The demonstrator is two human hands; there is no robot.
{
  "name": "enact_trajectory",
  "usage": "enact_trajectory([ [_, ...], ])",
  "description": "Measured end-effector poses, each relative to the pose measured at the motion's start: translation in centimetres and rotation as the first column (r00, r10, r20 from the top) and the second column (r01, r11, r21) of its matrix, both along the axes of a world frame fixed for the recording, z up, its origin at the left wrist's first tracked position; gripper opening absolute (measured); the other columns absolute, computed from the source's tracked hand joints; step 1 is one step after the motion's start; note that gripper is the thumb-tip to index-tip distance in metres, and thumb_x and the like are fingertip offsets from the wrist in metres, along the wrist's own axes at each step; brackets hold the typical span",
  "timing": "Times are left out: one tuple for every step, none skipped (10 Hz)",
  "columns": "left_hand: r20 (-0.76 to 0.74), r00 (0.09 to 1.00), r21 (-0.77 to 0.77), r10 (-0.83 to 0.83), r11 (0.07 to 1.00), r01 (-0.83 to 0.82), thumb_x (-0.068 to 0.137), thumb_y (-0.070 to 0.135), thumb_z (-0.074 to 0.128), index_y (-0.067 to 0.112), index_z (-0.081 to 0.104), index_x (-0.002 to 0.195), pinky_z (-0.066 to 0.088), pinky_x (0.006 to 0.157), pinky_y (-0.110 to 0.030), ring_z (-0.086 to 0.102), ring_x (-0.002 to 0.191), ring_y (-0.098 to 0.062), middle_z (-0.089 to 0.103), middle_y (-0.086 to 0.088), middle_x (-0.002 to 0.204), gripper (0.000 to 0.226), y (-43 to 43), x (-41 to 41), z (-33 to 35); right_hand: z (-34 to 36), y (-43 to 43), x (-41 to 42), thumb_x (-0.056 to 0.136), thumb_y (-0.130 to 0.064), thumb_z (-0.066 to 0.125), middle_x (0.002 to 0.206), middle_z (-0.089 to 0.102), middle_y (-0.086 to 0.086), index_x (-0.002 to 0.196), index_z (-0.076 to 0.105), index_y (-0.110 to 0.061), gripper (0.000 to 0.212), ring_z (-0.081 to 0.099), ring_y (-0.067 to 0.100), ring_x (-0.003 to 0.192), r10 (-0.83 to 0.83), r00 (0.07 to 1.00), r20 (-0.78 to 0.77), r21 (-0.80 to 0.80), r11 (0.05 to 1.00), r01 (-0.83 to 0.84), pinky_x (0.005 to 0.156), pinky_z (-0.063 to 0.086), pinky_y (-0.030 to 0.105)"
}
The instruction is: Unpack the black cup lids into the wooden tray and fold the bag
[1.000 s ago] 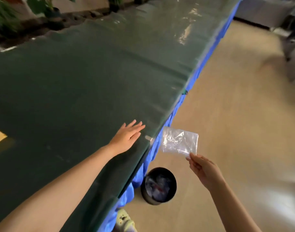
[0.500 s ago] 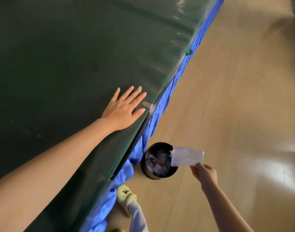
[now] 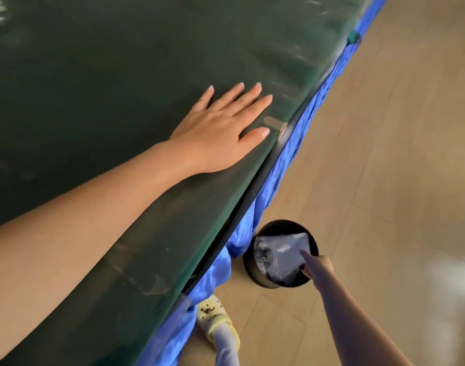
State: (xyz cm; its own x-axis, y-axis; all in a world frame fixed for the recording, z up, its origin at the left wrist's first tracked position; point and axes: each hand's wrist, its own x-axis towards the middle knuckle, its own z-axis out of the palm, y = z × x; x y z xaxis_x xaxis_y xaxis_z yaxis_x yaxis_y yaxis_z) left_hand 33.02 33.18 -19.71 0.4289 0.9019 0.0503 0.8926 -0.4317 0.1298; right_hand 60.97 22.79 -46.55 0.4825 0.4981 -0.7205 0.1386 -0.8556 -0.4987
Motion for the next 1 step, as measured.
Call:
enact_trajectory([
  [-0.014,1.000,-0.001,-0.012,1.000,0.012,0.089,0.057,0.006,0.034,-0.002,0.147,-0.005,0.116,-0.041,-0.006,0.144,-0.008,-0.005,0.013,0.158,0.063,0.02,0.33,0.15,-0.25,0.19,0.63,0.086,-0.031,0.061,0.077,0.056,0.018,0.080,0.056,0.004,0.036,0.055,0.031,0.075,0.061,0.992,0.115,-0.024,0.998,-0.059,0.066,0.042,0.036],
])
